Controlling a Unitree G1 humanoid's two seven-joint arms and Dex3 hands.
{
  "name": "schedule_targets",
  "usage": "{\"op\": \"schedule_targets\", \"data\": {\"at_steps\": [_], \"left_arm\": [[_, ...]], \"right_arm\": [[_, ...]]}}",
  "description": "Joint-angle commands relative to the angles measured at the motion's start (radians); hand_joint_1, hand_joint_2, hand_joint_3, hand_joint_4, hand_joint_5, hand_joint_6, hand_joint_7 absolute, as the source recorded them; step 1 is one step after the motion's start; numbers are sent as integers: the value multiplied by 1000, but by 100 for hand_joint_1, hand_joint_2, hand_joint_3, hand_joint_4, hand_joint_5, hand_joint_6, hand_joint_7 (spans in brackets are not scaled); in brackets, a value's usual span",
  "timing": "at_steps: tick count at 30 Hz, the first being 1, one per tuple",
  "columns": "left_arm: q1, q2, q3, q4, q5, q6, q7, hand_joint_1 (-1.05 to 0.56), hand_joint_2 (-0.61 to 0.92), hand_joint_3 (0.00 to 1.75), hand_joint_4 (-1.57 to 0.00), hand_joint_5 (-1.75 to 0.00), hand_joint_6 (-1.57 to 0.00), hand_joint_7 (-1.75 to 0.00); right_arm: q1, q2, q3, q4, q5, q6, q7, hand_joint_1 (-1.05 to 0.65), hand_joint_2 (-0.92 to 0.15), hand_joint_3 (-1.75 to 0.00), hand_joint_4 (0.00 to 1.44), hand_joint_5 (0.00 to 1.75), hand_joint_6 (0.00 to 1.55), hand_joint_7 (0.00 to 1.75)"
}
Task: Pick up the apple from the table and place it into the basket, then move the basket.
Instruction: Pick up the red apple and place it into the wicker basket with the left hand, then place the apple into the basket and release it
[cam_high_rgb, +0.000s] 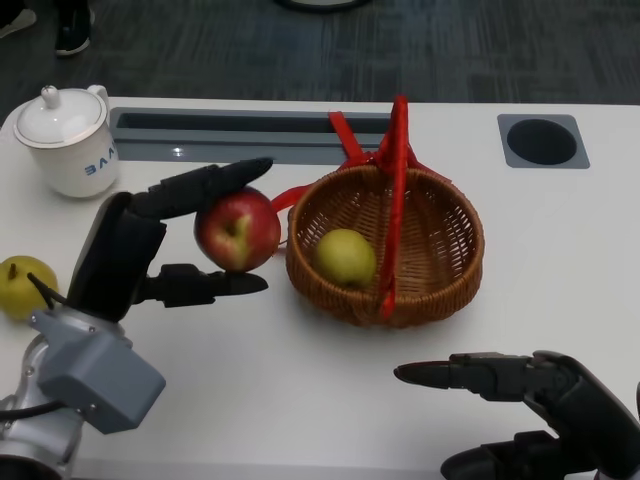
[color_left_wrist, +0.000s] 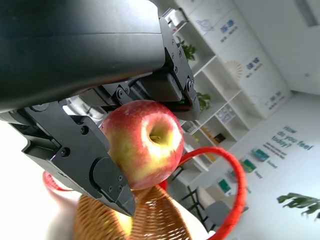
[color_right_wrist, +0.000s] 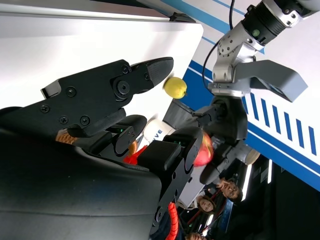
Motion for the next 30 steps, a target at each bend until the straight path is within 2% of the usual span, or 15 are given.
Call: {"op": "schedule_targets", "data": {"at_steps": [1, 7, 15, 30], "left_arm": [[-12, -4, 9, -68, 5, 33, -9, -13, 78, 0, -130, -2, -116, -1], [-60, -38, -18, -91, -34, 58, -90, -9, 78, 0, -128, -1, -115, 0], [-161, -97, -39, 36, -45, 66, -155, -9, 79, 0, -127, 0, -114, 0], [-387, -147, -82, 438, 98, 58, -27, -12, 80, 0, -125, 0, -114, 0]], "right_arm": [[-8, -9, -4, 4, 1, -14, -5, -40, -84, 0, 70, 0, 67, 0], [-7, -4, -4, 9, -15, -29, -16, -40, -84, 0, 69, 0, 68, 0], [3, -2, -1, 4, -14, -34, -27, -40, -83, 0, 70, 0, 69, 0], [13, -6, 3, -2, -11, -39, -38, -39, -82, 0, 71, 0, 70, 0]]}}
